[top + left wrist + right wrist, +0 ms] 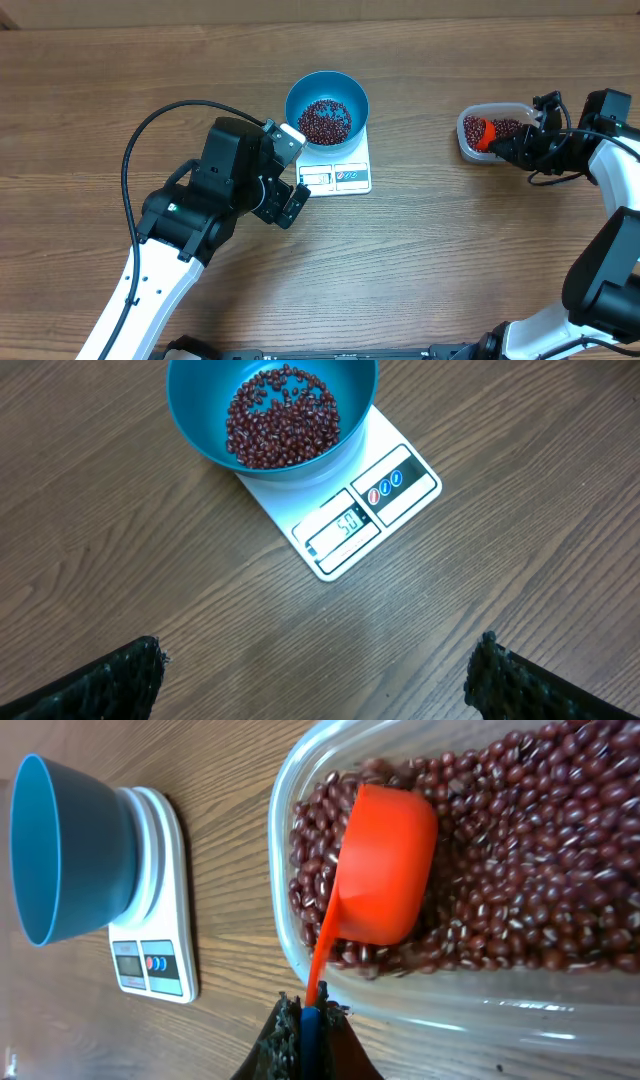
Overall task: Scoop item into bowl and weigh 150g on scale
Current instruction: 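Scoop beans again from tub with right gripper and lift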
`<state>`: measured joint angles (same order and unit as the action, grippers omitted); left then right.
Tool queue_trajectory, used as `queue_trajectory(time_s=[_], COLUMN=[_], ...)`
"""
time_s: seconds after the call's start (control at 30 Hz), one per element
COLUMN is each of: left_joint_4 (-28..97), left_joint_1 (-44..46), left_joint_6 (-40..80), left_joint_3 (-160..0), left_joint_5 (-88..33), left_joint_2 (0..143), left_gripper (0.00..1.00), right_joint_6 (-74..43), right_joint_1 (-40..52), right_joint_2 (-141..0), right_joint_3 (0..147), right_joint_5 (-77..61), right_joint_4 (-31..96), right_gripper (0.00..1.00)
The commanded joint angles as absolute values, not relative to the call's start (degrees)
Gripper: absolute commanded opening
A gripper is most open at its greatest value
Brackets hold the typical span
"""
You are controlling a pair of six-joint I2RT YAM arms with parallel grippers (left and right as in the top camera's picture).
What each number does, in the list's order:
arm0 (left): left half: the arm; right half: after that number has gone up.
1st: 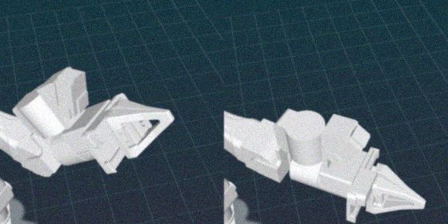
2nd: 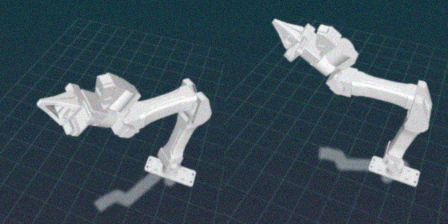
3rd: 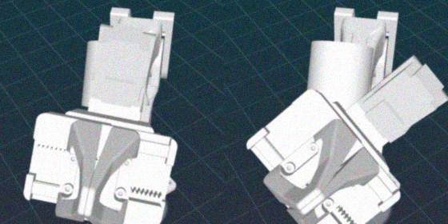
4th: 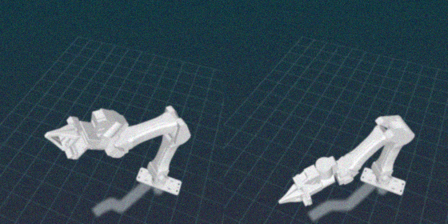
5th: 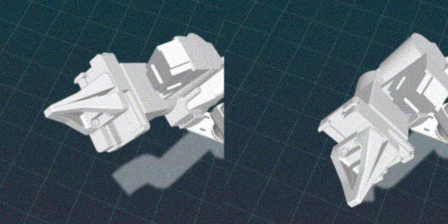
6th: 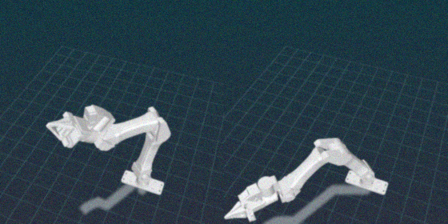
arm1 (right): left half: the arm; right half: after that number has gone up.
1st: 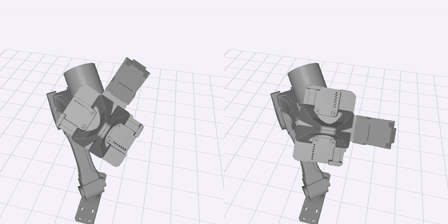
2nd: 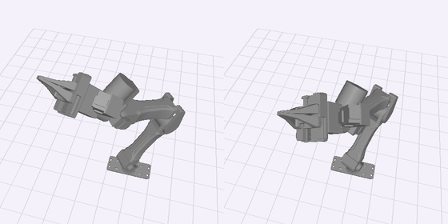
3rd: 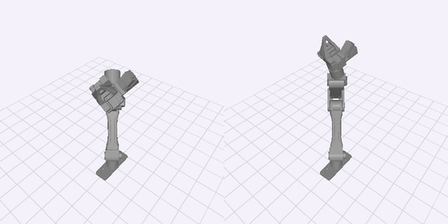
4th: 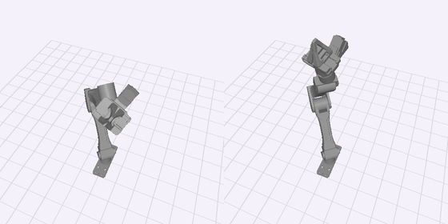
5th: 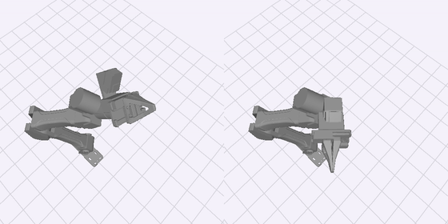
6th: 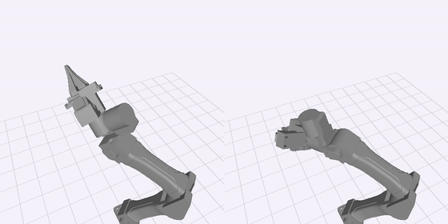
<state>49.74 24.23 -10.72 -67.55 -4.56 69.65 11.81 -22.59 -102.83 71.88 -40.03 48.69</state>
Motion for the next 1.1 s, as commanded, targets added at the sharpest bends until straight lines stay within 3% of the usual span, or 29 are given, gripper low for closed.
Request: queue_trajectory(time_s=[0.0, 1.07], left_joint_4=[49.5, 49.5], left_joint_1=[23.9, 23.9], left_joint_6=[-11.6, -11.6], left_joint_3=[-68.9, -68.9], left_joint_5=[-5.6, -5.6], left_joint_2=[69.1, 69.1], left_gripper=[1.00, 1.00], right_joint_6=[12.0, 7.5], right_joint_1=[-22.6, -31.8], right_joint_2=[-103.0, -103.0], right_joint_3=[71.5, 71.5], right_joint_5=[-43.8, -52.7], right_joint_4=[50.0, 52.6], right_gripper=[0.04, 0.04])
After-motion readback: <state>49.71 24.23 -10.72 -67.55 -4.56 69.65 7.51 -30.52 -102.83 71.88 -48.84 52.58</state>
